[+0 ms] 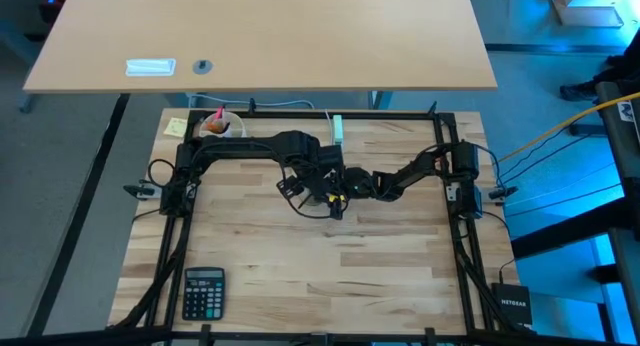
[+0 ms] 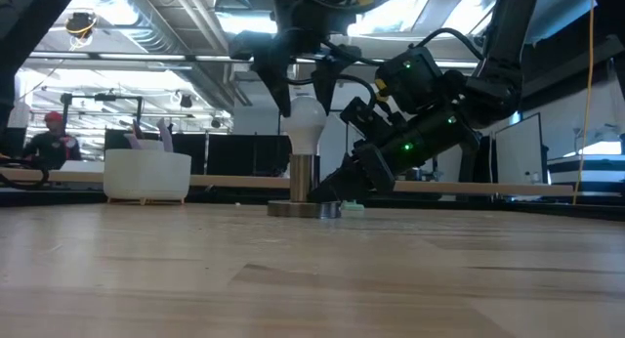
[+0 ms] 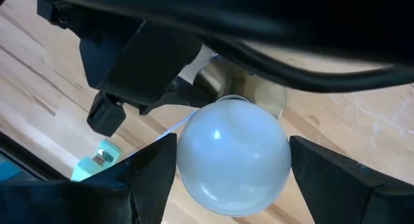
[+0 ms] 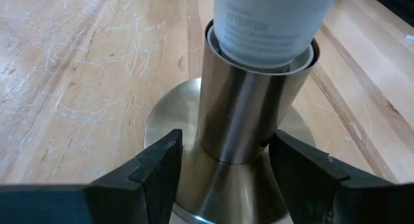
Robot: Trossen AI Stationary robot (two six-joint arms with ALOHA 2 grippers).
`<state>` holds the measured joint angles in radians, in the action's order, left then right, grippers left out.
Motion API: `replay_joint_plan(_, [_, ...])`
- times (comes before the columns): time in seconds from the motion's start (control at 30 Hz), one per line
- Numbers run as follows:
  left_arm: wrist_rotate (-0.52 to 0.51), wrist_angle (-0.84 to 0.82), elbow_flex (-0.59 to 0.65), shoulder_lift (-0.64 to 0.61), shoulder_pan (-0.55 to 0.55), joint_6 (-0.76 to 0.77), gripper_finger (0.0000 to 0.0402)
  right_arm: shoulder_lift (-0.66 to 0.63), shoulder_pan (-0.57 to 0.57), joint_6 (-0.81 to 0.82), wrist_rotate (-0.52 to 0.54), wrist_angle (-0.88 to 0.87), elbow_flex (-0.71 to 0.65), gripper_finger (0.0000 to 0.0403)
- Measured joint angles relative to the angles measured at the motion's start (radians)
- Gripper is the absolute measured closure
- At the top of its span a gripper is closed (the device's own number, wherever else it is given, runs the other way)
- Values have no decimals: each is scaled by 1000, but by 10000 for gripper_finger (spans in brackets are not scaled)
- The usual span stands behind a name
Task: Screw lightbulb
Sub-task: Insert the lightbulb into the lamp socket
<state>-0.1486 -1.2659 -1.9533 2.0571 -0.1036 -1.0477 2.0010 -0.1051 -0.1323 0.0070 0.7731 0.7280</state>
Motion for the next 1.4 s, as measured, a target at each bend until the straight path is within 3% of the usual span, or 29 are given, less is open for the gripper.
replay_joint_plan(0.17, [5, 8, 0, 0, 0, 1, 123, 0, 0, 3, 0, 0, 0, 175])
replay_joint_plan(0.57, [3, 25, 0, 0, 3, 177, 123, 0, 0, 12, 0, -1, 0, 175])
replay_joint_plan(1.07, [-13, 11, 0, 0, 5, 173, 123, 0, 0, 12, 0, -1, 0, 175])
replay_joint_plan(1.4, [-13, -34, -2, 0, -18, 268, 123, 0, 0, 12, 0, -1, 0, 175])
